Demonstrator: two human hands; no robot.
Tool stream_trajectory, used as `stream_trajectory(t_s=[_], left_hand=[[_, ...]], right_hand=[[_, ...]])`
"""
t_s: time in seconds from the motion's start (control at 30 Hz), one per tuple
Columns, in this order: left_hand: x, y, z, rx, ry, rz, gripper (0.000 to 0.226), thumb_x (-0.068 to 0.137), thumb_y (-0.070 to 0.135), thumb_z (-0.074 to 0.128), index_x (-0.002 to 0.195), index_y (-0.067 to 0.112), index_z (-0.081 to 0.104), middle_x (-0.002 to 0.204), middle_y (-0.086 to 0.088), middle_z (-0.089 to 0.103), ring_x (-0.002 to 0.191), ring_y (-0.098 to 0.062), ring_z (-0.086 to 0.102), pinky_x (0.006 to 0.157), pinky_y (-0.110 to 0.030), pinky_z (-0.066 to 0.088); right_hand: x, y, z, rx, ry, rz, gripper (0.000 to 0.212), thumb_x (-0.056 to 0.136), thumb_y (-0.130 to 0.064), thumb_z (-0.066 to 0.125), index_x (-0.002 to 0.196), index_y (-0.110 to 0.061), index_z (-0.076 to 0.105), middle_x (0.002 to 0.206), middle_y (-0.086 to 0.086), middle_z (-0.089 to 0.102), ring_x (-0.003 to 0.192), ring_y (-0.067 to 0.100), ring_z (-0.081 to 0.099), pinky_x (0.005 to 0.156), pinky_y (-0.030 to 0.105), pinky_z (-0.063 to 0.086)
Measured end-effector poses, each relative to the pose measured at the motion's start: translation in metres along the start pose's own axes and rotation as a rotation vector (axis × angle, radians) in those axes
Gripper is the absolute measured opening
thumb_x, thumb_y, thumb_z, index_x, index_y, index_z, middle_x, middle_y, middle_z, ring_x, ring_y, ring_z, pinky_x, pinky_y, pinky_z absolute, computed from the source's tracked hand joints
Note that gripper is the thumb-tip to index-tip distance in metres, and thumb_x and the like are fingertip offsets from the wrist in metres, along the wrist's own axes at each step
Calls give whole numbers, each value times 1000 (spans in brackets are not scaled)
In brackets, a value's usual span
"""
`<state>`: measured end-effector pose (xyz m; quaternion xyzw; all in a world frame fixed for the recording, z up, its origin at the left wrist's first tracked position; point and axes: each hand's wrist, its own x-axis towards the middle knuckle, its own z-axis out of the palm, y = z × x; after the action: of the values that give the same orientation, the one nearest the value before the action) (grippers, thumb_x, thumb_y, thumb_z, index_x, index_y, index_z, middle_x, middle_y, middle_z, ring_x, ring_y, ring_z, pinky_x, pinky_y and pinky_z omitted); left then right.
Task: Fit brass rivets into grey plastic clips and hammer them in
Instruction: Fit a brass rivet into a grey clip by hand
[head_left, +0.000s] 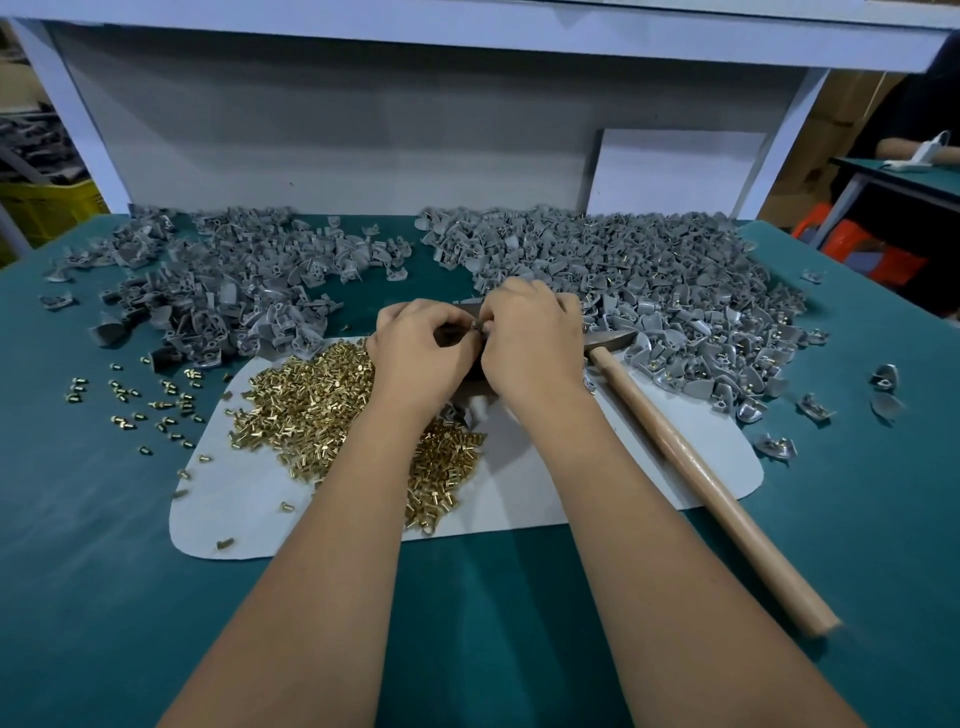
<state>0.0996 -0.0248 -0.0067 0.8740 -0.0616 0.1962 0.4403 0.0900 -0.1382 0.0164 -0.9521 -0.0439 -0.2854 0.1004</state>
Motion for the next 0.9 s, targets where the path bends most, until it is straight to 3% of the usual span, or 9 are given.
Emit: stream_trajectory(t_s=[0.2,0.3,0.4,0.73,0.9], left_hand=[[-1,2,0,-25,-15,-16,7,85,29,66,84,36,64,99,15,58,118,-21,39,105,-45,33],[-2,3,-1,-31,-22,-18,9,86,30,66,82,38,63,100,15,59,118,-21,38,105,-44,32],[-2,3,-2,-44,-24,-22,11,86,30,66,81,39,63,105,12,63,119,-21,38,106,-44,32],[0,2,-1,-40,-25,-17,14,85,32,66,78,42,60,99,16,59,119,-21,39,106,-46,32],[0,1,0,-41,-24,-17,12,85,32,66,79,41,61,99,16,57,119,-21,39,105,-45,32]], right_hand=[[-11,6,8,283,-5,125,11,92,-20,56,92,-25,65,102,-10,59,105,16,49,90,36,29],[-16,9,8,537,14,236,20,90,-18,55,101,-28,68,105,-10,66,107,15,54,99,37,38],[-16,8,2,812,25,404,24,91,-15,52,103,-25,69,101,-12,67,102,12,58,95,39,47],[-11,8,6,687,9,317,7,85,-21,66,84,-26,71,84,-20,51,100,16,57,98,45,41],[-10,9,5,666,8,296,17,84,-22,68,75,-35,62,84,-18,52,101,16,56,98,45,40]])
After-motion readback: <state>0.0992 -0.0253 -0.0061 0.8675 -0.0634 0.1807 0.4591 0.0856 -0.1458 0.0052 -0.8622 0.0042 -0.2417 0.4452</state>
